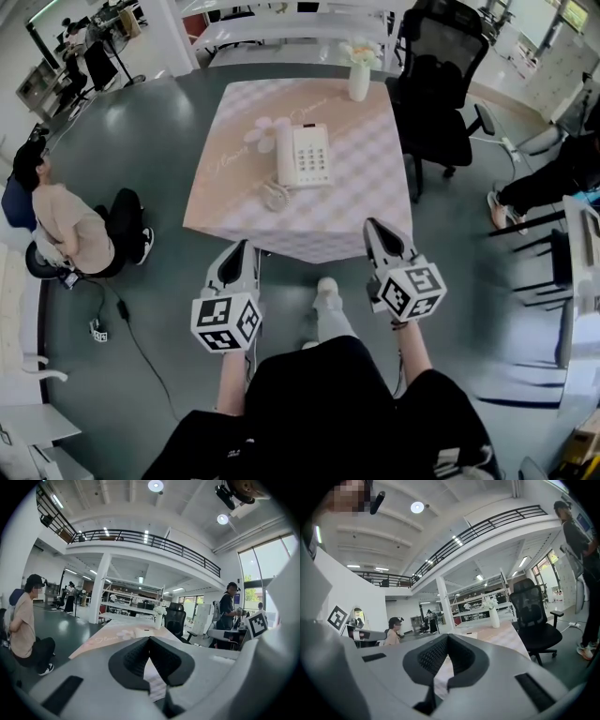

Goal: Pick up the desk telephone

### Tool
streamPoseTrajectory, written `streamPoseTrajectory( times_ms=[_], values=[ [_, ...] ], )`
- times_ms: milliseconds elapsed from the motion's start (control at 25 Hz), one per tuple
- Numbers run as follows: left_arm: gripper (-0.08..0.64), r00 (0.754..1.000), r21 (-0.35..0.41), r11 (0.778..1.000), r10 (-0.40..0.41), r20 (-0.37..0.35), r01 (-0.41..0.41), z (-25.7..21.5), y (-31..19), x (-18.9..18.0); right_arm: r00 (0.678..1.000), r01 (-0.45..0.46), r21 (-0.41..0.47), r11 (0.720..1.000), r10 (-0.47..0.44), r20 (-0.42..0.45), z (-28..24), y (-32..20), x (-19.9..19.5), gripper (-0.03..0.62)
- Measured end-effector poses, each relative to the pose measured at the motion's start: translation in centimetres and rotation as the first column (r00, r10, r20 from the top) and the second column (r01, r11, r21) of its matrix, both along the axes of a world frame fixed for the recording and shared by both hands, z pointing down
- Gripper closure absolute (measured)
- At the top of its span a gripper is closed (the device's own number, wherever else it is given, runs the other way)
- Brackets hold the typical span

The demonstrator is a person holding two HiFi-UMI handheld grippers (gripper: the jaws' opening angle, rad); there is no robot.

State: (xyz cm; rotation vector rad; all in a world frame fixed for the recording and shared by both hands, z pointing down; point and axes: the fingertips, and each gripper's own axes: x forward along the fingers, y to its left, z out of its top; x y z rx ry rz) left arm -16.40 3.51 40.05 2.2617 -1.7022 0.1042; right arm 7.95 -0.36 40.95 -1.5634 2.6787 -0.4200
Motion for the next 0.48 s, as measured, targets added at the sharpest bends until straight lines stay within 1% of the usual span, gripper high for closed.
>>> streamPoseTrajectory(
  times_ms=[200,480],
  values=[
    [0.561,1.000,-0.023,1.000,-0.018,-0.011,0.018,0.7,-3.3,0.4,1.000,0.014,-0.009,1.000,-0.014,0.011,0.3,-4.3,-0.1,0.600],
    [0.561,0.999,-0.047,0.998,-0.045,-0.014,0.044,0.7,-8.8,1.1,0.998,0.043,-0.046,0.998,-0.042,0.036,0.6,-10.5,0.3,0.600]
  ],
)
